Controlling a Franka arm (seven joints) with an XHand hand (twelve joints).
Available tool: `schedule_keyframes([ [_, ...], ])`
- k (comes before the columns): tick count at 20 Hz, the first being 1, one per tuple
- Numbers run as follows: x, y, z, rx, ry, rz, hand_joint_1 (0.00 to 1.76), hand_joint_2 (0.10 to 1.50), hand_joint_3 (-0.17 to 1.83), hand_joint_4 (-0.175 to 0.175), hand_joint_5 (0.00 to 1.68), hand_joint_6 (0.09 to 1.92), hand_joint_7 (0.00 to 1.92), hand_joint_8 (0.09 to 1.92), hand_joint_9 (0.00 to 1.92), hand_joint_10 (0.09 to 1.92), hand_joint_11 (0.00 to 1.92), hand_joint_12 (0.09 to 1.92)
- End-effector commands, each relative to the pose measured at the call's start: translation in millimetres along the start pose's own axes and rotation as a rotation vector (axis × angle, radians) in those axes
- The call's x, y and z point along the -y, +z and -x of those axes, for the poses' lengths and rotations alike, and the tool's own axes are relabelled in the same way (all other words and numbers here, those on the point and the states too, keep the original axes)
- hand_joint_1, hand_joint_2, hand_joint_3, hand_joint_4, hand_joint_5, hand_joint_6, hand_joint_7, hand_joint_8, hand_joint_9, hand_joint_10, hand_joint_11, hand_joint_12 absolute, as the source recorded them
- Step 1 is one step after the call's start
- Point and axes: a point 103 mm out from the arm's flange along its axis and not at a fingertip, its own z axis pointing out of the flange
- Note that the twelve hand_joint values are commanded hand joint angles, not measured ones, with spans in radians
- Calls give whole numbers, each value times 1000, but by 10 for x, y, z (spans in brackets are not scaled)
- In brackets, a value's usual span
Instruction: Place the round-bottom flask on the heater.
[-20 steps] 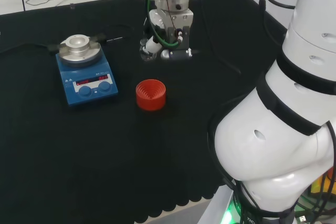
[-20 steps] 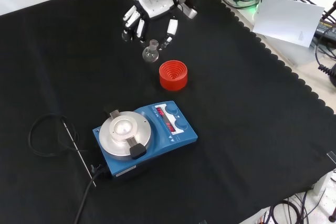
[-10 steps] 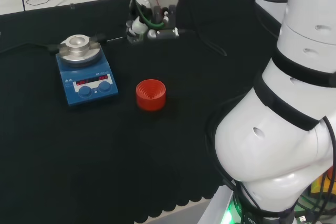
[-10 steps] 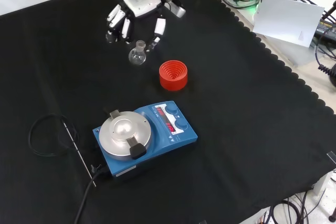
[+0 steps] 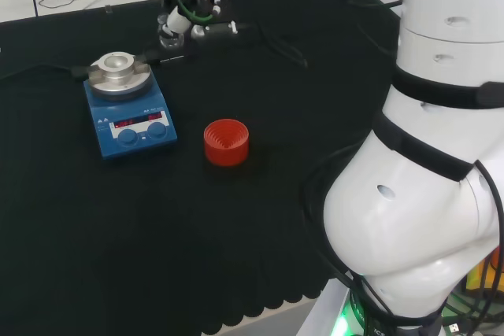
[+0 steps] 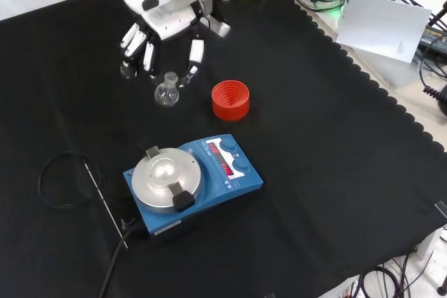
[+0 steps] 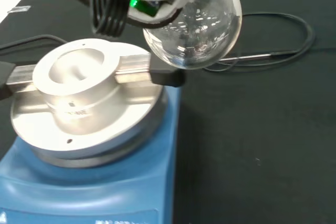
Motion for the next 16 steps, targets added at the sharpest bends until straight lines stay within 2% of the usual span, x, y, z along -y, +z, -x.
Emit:
schedule_keyframes([
  [1, -260, 115, -342, -6, -72, -39, 1112, 664, 793, 67, 1125, 995, 361, 683, 655, 599, 450, 1297],
  [16, -721, 305, -644, -16, -127, -63, 1113, 660, 798, 63, 1126, 995, 362, 685, 655, 600, 452, 1298],
])
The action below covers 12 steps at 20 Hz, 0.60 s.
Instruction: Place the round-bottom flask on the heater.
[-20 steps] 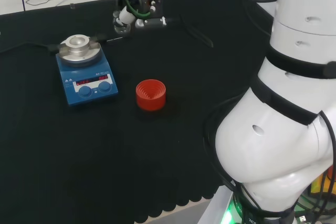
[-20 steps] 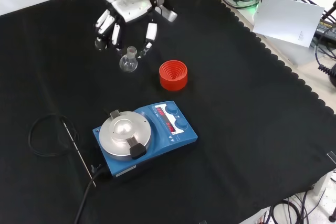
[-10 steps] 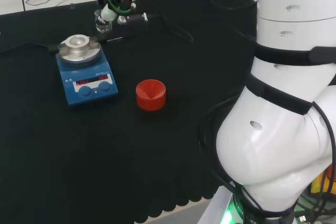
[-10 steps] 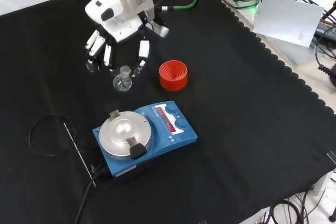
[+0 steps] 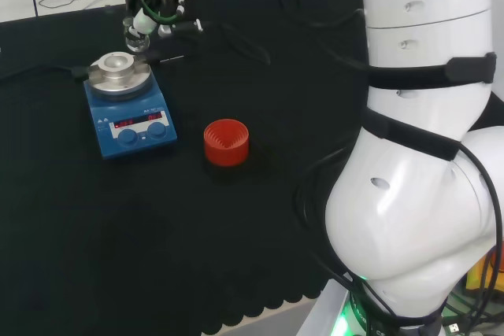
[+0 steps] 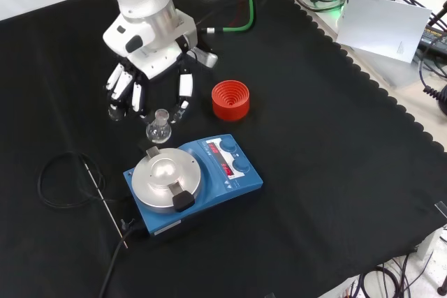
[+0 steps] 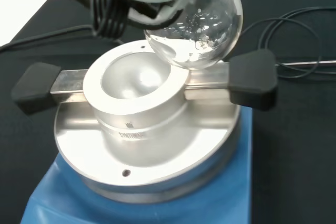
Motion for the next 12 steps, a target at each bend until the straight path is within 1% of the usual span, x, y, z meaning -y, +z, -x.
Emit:
schedule_keyframes([
  [1, -152, 105, -177, -3, -35, -26, 1113, 660, 798, 63, 1126, 995, 363, 685, 656, 600, 453, 1298],
  [8, -213, 193, -260, -16, -53, -38, 1114, 659, 801, 61, 1127, 995, 364, 686, 656, 601, 454, 1298],
  [12, -255, 241, -295, -26, -54, -44, 1114, 658, 803, 60, 1127, 996, 364, 687, 656, 602, 455, 1298],
])
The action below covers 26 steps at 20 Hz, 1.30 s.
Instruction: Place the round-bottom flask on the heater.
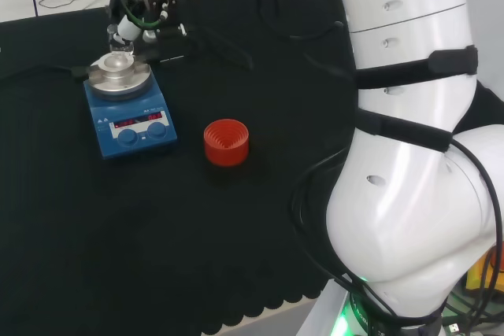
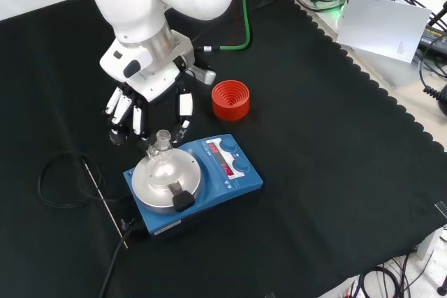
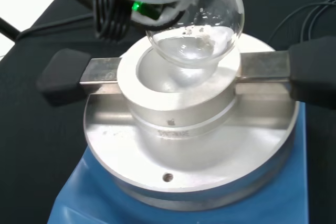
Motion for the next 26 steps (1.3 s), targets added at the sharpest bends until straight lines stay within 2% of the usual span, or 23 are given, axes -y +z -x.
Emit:
schedule_keyframes([
  [1, -45, 73, -64, -13, -8, -12, 1114, 657, 803, 59, 1128, 996, 364, 687, 656, 602, 455, 1298],
  [20, -177, 249, -17, -30, -3, -41, 1110, 679, 771, 59, 1114, 999, 361, 691, 655, 606, 458, 1299],
  [21, -185, 256, -12, -39, -6, -39, 1101, 716, 710, 67, 1097, 998, 354, 694, 650, 610, 458, 1300],
  [23, -190, 261, -1, -55, -14, -34, 1064, 834, 504, 124, 1049, 994, 326, 704, 627, 626, 445, 1307],
  [25, -183, 256, 3, -68, -24, -29, 976, 779, 515, 8, 903, 901, 291, 699, 585, 641, 412, 1316],
  [26, -177, 249, 1, -69, -26, -27, 950, 731, 569, -27, 821, 881, 275, 697, 564, 650, 396, 1323],
])
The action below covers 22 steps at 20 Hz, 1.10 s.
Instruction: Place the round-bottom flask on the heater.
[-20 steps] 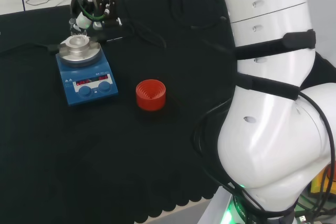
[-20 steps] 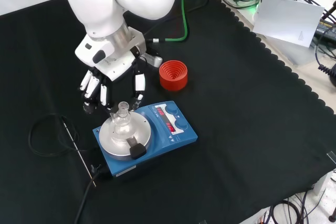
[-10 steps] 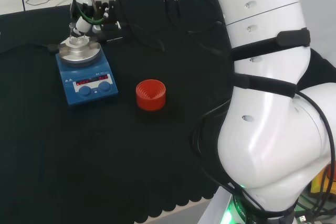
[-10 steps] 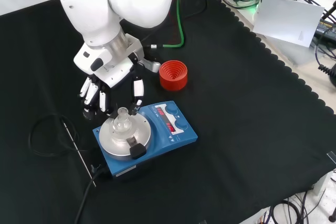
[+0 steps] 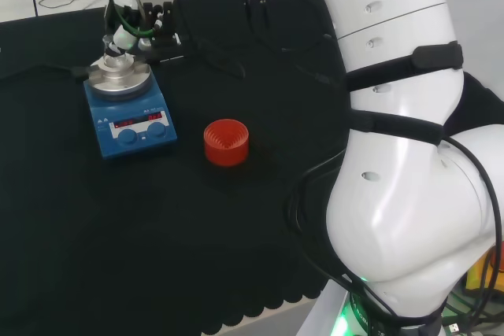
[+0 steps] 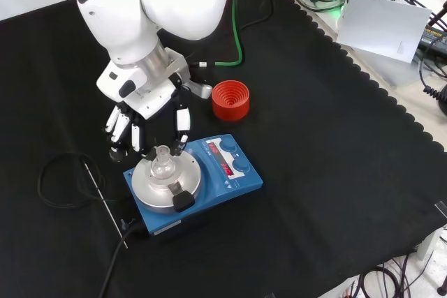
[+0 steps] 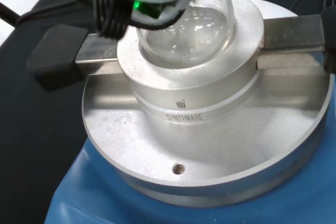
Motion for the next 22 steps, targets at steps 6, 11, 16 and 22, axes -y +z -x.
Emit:
schedule_keyframes([
  [6, 95, -53, -11, -18, -23, 20, 896, 610, 665, -54, 583, 831, 232, 694, 510, 671, 342, 1338],
  [11, 311, -176, 45, -7, 2, 42, 888, 600, 663, -52, 549, 814, 226, 693, 503, 673, 329, 1342],
  [16, 656, -368, 79, 7, 36, 78, 876, 600, 661, -52, 539, 803, 224, 693, 500, 675, 323, 1346],
  [22, 1075, -518, 50, 17, 70, 110, 866, 604, 660, -52, 532, 792, 222, 693, 497, 677, 320, 1349],
])
